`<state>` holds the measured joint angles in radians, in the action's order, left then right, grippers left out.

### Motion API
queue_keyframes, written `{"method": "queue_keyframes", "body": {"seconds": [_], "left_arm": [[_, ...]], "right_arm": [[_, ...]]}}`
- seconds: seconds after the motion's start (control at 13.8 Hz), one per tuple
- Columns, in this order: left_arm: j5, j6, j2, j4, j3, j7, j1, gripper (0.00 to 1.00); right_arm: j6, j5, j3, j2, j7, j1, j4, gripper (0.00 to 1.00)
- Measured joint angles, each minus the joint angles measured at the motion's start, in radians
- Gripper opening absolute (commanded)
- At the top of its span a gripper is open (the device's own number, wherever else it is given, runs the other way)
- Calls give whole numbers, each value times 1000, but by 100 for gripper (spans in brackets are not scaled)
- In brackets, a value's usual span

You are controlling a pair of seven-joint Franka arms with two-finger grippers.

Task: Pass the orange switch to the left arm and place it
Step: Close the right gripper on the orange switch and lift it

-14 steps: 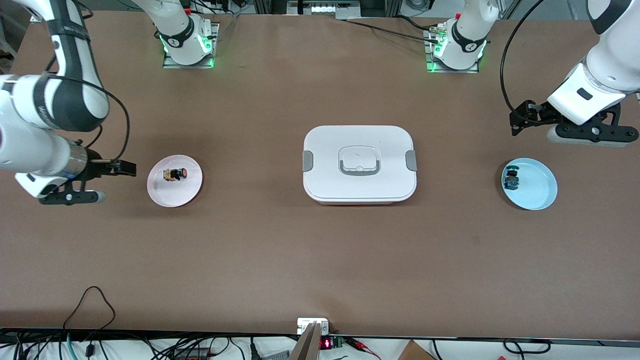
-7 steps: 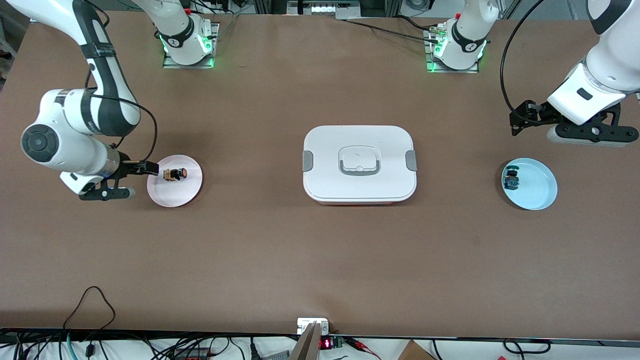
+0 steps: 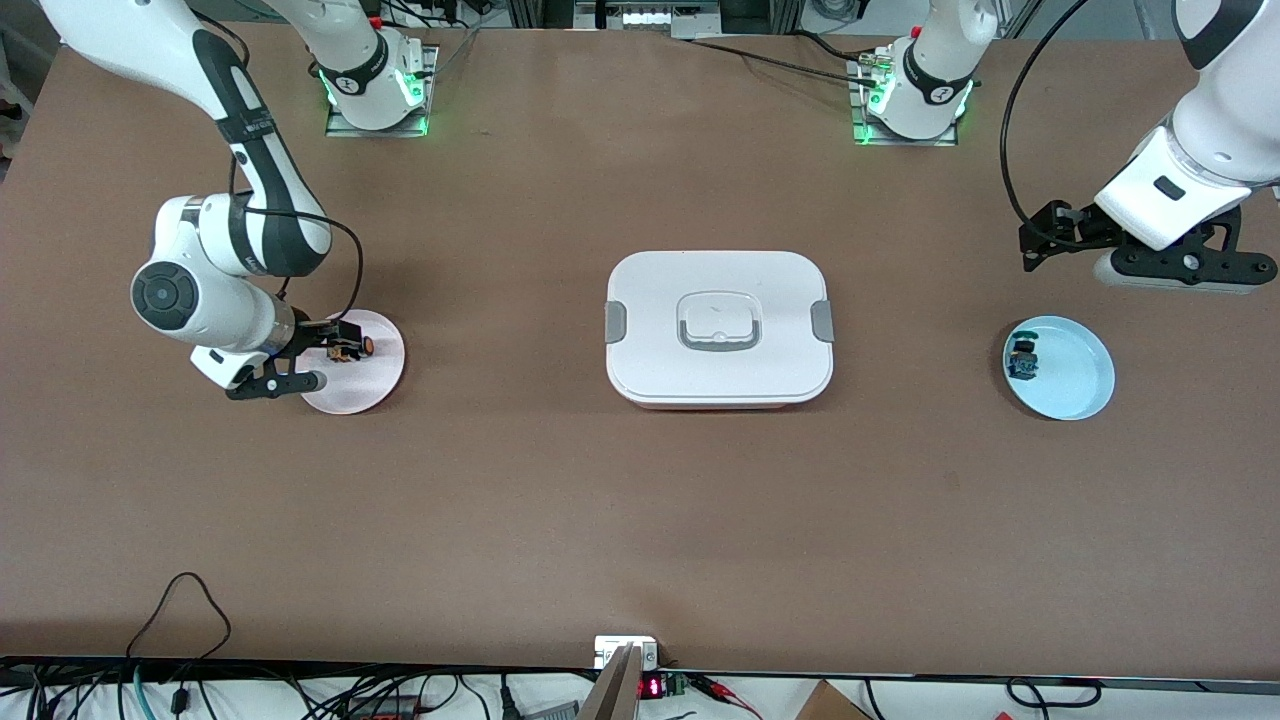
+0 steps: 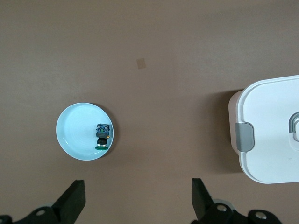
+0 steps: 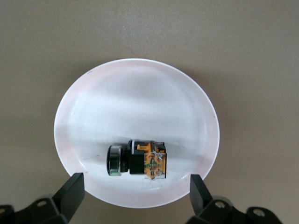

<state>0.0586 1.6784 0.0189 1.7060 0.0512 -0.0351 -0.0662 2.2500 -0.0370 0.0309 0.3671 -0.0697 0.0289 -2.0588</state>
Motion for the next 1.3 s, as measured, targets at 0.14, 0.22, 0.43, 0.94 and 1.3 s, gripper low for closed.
{"method": "queue_keyframes", "body": {"seconds": [0.14,0.22,0.43,0.94,1.3], "left_arm": [[0,-5,0,0,0,0,0,100],[0,-8,0,0,0,0,0,100],[0,-9,0,0,0,0,0,100],[0,-9,0,0,0,0,0,100],[0,-9,-3,-1,-11,0,2,100]], "right_arm": [[10,0,0,13,-28,0,0,100],[12,0,0,19,-38,0,0,100],[25,0,0,41,-81,0,-1,100],[43,20,0,78,-100,0,-1,100],[56,42,0,97,-100,-1,-1,100]]}}
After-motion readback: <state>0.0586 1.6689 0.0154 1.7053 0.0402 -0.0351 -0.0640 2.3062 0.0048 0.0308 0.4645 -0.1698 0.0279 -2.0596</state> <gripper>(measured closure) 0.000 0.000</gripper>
